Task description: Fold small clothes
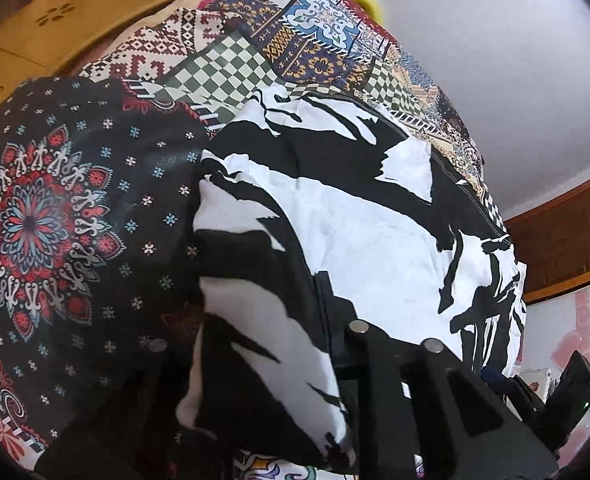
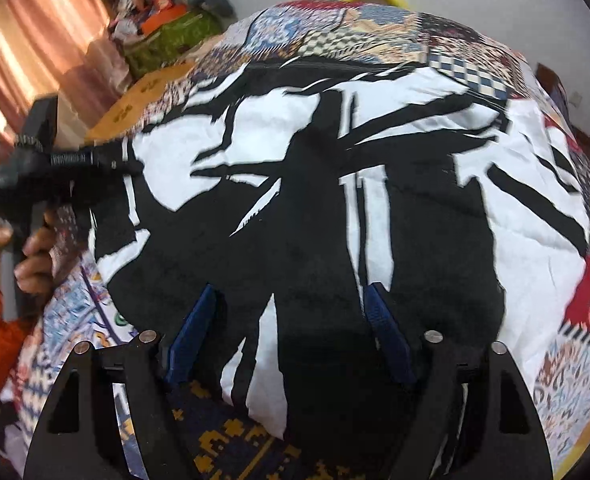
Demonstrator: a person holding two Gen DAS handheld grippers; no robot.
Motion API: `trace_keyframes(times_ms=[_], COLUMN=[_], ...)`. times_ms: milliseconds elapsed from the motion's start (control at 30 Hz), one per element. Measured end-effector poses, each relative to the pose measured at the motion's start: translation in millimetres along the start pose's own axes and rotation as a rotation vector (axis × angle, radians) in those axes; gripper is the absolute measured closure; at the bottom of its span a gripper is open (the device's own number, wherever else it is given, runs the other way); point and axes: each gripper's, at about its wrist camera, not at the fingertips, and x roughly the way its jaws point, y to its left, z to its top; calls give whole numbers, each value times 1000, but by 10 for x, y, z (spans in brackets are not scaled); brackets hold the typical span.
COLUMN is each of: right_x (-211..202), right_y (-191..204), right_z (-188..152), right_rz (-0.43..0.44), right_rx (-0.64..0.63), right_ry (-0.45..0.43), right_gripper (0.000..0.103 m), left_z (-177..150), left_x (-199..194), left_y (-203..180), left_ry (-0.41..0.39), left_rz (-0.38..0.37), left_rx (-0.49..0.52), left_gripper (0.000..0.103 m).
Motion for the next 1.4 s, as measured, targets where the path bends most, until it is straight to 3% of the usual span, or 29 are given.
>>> trace_keyframes(times_ms=[167,400,467,600,733,900,1033,1200,1400], right_x=[-253,-383,-314,-229,-238,-237,-229,-235,-283], right_y=[-119,-342,-387,-418,-455,-475,-484,-487,-506], right_z=[-131,-315,-359,-403,-391,-395,-393,-408,-435], right_rz=[-19,-117,-119,-97,-79,-73,-64,-53,-41], right_rx=[65,69,80,93,105,104,109,113,116], right_ry=[-47,-57,-37,-23,-23,-25,-29,-35,-44], right_gripper=[30,30,30,30,30,29,29,29,29], left_z=[-36,6,21,-52,-211,-415,-717,-1035,-1241], left_x=[-284,-922,-1077,-1235,-1271,-1129,-799,-251,-121], left_y=[-17,-210,-397,-908,-1587,-2328,-2709,-2748,-2689], left_ry=[-68,-257,-327,-436,-496,-446,-301,-109,-14], left_rz=[61,265,333,382,329,167,44,35,59], left_rx=[48,204,285,469,646,773,868,915,932], left_gripper=[90,92,92,93,93,93,93,93,89])
